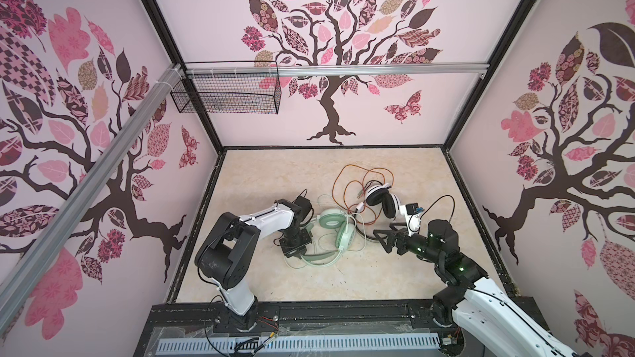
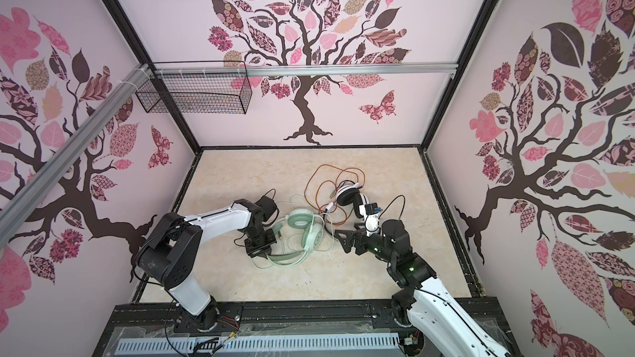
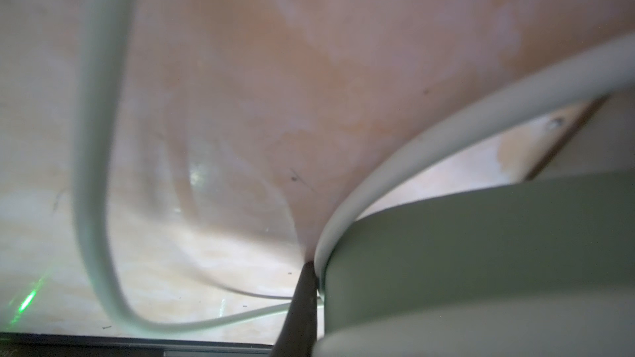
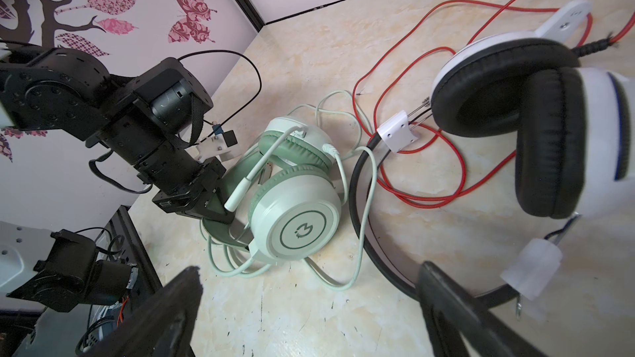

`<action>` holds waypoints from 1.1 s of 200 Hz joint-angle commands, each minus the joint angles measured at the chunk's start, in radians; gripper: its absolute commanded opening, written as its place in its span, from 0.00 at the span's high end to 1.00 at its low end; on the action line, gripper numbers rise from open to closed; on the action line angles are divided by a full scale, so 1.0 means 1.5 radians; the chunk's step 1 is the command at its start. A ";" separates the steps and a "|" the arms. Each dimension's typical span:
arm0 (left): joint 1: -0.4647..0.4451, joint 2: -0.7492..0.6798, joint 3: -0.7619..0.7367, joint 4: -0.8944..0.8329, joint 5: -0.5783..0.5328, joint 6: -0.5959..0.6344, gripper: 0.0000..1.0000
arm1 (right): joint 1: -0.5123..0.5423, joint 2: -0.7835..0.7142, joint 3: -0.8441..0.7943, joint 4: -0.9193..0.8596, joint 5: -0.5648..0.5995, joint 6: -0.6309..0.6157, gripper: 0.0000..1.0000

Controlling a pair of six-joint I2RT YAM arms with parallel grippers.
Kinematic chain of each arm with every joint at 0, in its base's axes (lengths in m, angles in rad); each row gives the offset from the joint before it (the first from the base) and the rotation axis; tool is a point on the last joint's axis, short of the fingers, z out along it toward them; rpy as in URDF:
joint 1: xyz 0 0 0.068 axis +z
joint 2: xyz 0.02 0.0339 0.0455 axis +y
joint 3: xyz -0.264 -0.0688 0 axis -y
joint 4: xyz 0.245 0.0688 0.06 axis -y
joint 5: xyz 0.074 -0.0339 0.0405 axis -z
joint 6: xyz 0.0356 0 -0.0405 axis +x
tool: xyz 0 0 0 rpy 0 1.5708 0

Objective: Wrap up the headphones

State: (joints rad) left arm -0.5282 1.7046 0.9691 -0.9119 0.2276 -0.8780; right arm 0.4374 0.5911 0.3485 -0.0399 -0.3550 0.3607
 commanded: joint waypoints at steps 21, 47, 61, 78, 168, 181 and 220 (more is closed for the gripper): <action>0.003 -0.102 0.035 0.034 -0.059 0.080 1.00 | 0.003 -0.092 -0.001 -0.015 0.060 -0.004 0.00; 0.040 -0.200 0.044 0.000 -0.054 0.113 1.00 | 0.002 -0.122 0.005 -0.033 0.104 -0.001 0.00; 0.065 -0.253 0.048 -0.021 -0.051 0.133 1.00 | 0.000 -0.112 0.008 -0.036 0.103 0.001 0.00; 0.081 -0.322 0.055 -0.041 -0.061 0.155 1.00 | -0.001 -0.080 0.013 -0.037 0.089 0.000 0.00; 0.096 -0.500 0.168 -0.115 -0.062 0.129 1.00 | 0.009 -0.021 -0.045 0.099 -0.025 0.005 0.00; 0.096 -0.504 0.185 -0.124 -0.037 0.128 1.00 | 0.020 -0.010 -0.060 0.118 -0.010 0.017 0.00; 0.096 -0.520 0.210 -0.122 0.014 0.114 1.00 | 0.078 0.082 -0.079 0.183 0.034 0.004 0.04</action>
State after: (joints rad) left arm -0.3859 0.9482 1.2091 -1.1397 0.1635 -0.6785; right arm 0.5076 0.6495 0.2329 0.1364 -0.3382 0.3737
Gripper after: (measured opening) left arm 0.073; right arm 0.969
